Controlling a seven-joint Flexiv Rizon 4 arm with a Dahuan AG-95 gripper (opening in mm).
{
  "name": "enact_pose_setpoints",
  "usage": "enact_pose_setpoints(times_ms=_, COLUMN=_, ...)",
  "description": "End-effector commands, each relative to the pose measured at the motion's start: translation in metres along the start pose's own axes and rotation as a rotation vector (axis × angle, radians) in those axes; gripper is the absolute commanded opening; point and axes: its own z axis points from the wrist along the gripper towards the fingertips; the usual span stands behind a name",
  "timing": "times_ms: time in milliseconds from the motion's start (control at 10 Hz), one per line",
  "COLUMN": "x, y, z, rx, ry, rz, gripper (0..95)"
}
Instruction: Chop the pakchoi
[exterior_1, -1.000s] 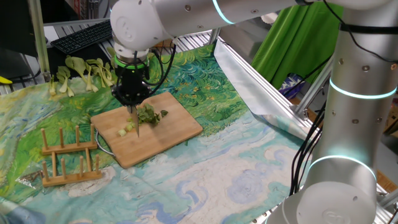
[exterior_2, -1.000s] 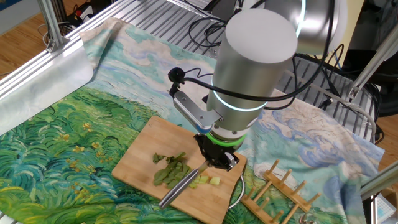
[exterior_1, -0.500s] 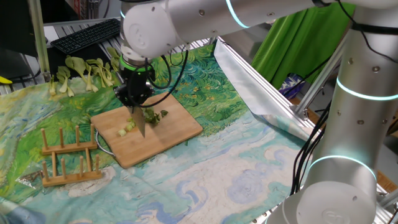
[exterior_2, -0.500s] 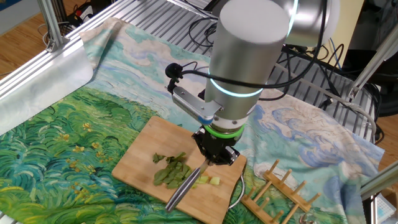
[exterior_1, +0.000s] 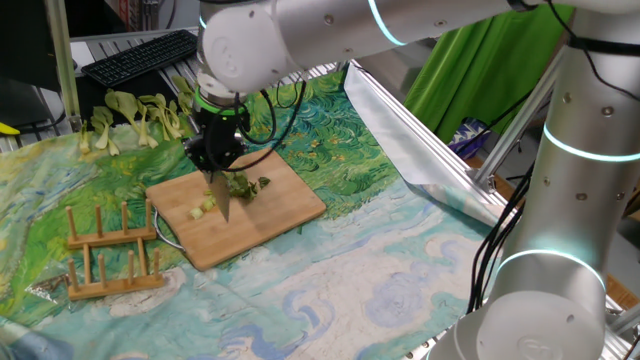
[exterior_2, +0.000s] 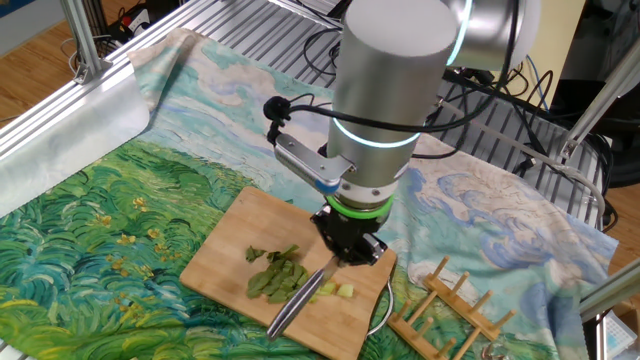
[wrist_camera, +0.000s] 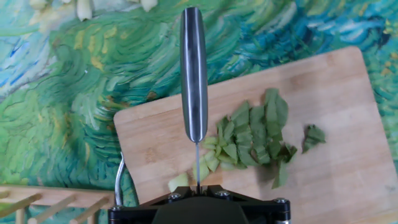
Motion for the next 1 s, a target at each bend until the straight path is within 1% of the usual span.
enact_pose_setpoints(times_ms=100, x=0.009, y=0.021, z=-0.005, rx=0.004, ry=0.010, rz=0.039, gripper=0.0)
enact_pose_setpoints(times_ms=400, x=0.025, y=0.049, z=-0.010, rx=-0.002, ry=0.015, rz=0.082, gripper=0.0)
enact_pose_setpoints(times_ms=600, x=0.035, y=0.067, z=-0.010, rx=0.002, ry=0.009, rz=0.104, gripper=0.0)
enact_pose_setpoints(times_ms=700, x=0.038, y=0.073, z=-0.009, rx=0.001, ry=0.006, rz=0.112, gripper=0.0)
enact_pose_setpoints(times_ms=800, x=0.044, y=0.084, z=-0.009, rx=0.003, ry=0.002, rz=0.127, gripper=0.0)
enact_pose_setpoints(times_ms=900, x=0.047, y=0.091, z=-0.009, rx=0.008, ry=0.000, rz=0.136, gripper=0.0)
enact_pose_setpoints(times_ms=1000, x=0.050, y=0.098, z=-0.010, rx=0.007, ry=-0.002, rz=0.145, gripper=0.0)
